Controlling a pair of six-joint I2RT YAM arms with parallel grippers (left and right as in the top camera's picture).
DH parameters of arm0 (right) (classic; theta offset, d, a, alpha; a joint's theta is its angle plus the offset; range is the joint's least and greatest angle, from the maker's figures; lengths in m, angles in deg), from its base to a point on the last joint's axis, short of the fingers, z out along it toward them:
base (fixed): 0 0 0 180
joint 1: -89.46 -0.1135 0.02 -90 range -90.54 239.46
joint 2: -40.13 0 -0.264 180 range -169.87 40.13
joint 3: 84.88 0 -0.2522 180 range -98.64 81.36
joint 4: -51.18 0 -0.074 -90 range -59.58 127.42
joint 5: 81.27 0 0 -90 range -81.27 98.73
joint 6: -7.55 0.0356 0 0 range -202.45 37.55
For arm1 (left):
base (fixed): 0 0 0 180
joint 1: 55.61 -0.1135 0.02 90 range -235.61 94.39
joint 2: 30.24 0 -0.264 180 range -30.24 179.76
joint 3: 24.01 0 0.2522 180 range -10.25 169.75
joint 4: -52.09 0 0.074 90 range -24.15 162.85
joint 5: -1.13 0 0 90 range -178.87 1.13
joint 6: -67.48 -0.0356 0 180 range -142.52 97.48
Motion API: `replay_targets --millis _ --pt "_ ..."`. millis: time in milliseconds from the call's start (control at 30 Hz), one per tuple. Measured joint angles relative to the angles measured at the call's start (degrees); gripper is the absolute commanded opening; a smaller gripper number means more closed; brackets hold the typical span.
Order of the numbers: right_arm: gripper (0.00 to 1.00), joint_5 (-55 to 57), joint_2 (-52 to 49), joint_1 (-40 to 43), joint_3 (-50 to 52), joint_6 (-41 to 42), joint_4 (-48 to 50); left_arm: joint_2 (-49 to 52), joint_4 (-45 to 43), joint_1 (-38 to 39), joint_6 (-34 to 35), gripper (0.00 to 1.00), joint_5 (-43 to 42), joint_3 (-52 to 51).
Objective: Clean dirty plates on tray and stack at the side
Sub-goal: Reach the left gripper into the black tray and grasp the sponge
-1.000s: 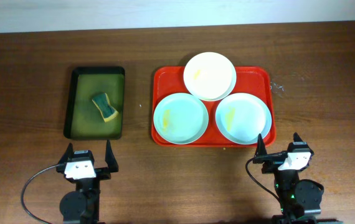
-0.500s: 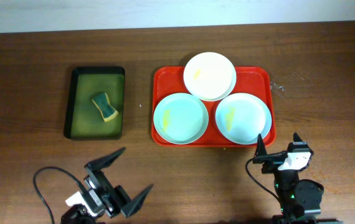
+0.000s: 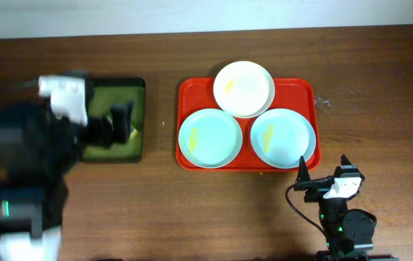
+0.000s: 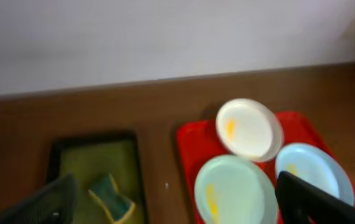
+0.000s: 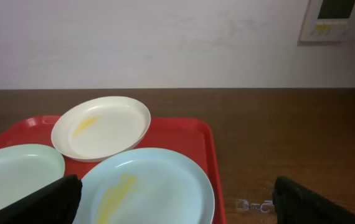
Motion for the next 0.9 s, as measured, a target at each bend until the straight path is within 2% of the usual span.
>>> replay_targets --millis 100,167,200,267,400,667,733,833,867,900 --pt "0.98 0.0 0.0 0.0 0.0 0.0 0.0 16.9 7.7 0.0 0.4 0.99 0.8 12.4" --pt "0.98 0.0 0.0 0.0 0.0 0.0 0.0 24.3 10.7 0.0 0.3 0.99 1.2 15.7" --pt "0.98 0.0 0.0 0.0 0.0 0.0 0.0 30.5 14.8 0.0 2.8 0.99 3.5 19.0" --pt "0.98 0.0 0.0 0.0 0.0 0.0 0.0 37.4 16.2 -0.2 9.4 0.99 9.1 20.2" --pt "0.98 0.0 0.0 0.0 0.0 0.0 0.0 46.2 14.4 -0.8 16.0 0.99 14.4 20.2" --pt "0.98 0.0 0.0 0.0 0.0 0.0 0.0 60.0 12.2 -0.9 23.7 1.00 16.5 20.5" --pt "0.99 0.0 0.0 0.0 0.0 0.0 0.0 64.0 12.2 -0.9 25.4 0.89 17.9 20.5" --pt "0.98 0.0 0.0 0.0 0.0 0.0 0.0 66.3 11.5 -1.0 27.1 0.54 18.9 20.5" --pt "0.98 0.0 0.0 0.0 0.0 0.0 0.0 66.3 11.3 -1.1 27.2 0.39 19.0 20.5" --pt "0.98 0.0 0.0 0.0 0.0 0.0 0.0 66.3 11.1 -1.3 27.6 0.14 19.2 20.5"
